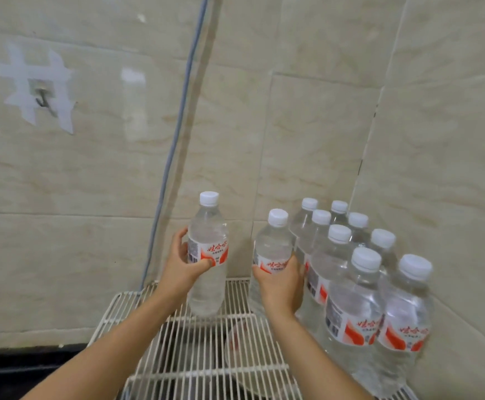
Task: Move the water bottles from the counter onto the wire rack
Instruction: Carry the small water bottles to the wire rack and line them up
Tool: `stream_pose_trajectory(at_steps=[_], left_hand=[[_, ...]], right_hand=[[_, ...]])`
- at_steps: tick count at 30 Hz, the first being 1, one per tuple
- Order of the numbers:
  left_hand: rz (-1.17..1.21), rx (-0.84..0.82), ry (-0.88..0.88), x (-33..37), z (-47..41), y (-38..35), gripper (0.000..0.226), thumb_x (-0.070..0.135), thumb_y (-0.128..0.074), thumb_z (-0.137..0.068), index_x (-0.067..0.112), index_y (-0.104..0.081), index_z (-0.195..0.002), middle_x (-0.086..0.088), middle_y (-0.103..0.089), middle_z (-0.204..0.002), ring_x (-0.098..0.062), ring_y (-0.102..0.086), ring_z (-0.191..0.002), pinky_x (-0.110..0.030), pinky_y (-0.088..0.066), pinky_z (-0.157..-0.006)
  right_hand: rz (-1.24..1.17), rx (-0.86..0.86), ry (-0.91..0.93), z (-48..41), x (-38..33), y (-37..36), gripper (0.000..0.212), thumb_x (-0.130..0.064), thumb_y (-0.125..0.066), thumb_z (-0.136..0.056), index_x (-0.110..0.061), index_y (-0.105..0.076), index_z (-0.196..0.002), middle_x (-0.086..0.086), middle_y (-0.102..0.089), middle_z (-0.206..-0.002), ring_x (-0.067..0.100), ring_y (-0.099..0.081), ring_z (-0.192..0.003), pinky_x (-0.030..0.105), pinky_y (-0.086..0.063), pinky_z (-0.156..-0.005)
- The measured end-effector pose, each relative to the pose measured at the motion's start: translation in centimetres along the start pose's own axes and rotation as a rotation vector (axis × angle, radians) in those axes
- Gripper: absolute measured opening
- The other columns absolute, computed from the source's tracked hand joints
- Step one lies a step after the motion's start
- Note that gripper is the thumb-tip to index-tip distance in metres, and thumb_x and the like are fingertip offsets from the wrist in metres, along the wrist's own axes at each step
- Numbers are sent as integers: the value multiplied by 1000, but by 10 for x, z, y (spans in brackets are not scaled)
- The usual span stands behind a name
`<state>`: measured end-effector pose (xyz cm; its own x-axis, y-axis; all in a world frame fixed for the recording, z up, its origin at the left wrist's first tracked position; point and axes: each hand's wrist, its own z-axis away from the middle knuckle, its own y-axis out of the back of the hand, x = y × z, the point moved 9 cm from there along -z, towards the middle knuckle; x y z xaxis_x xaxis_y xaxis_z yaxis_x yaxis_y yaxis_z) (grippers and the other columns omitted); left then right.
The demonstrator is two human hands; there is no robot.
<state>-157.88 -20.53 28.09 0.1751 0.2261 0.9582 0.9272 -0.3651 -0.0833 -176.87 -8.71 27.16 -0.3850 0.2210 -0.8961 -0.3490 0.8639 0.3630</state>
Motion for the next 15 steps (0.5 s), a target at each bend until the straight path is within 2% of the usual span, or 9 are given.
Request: stream_pose_trajectory(at_steps=[4,8,12,15], left_hand=[[-27,-27,-1,-18,-34,-27,71,-11,-66,-72,30,-36,-121,0,-58,-110,-9,-60,-94,-25,-49,-72],[41,-78,38,-33,-46,-49,79,8,-72,-51,28,-40,-120,-9,-59,-117,-22,-61,-102,-38,-52,-84],[54,-126,44,-44,-51,-66,84,21,-68,-40,27,-45,-121,-11,-60,-115,-21,-60,-100,-26,-50,-74],[25,-152,37,-48,-53,-67,85,29,-67,-42,29,-44,-125,-10,-60,-120,-16,-60,-102,-24,-49,-77]], right_hand=[[59,17,-46,-19,0,-13,72,-31,-74,-74,-16,-38,-134,7,-44,-133,28,-45,-121,40,-42,-90],[130,-49,23,-26,-1,-26,81,-35,-74,-73,-18,-31,-139,5,-41,-139,27,-46,-123,40,-43,-90],[172,-101,36,-29,3,-27,85,-36,-71,-76,-13,-22,-141,7,-36,-143,26,-41,-129,40,-43,-93],[292,-199,47,-20,16,-33,84,-35,-62,-84,-11,-9,-145,9,-31,-147,26,-39,-130,38,-42,-95]])
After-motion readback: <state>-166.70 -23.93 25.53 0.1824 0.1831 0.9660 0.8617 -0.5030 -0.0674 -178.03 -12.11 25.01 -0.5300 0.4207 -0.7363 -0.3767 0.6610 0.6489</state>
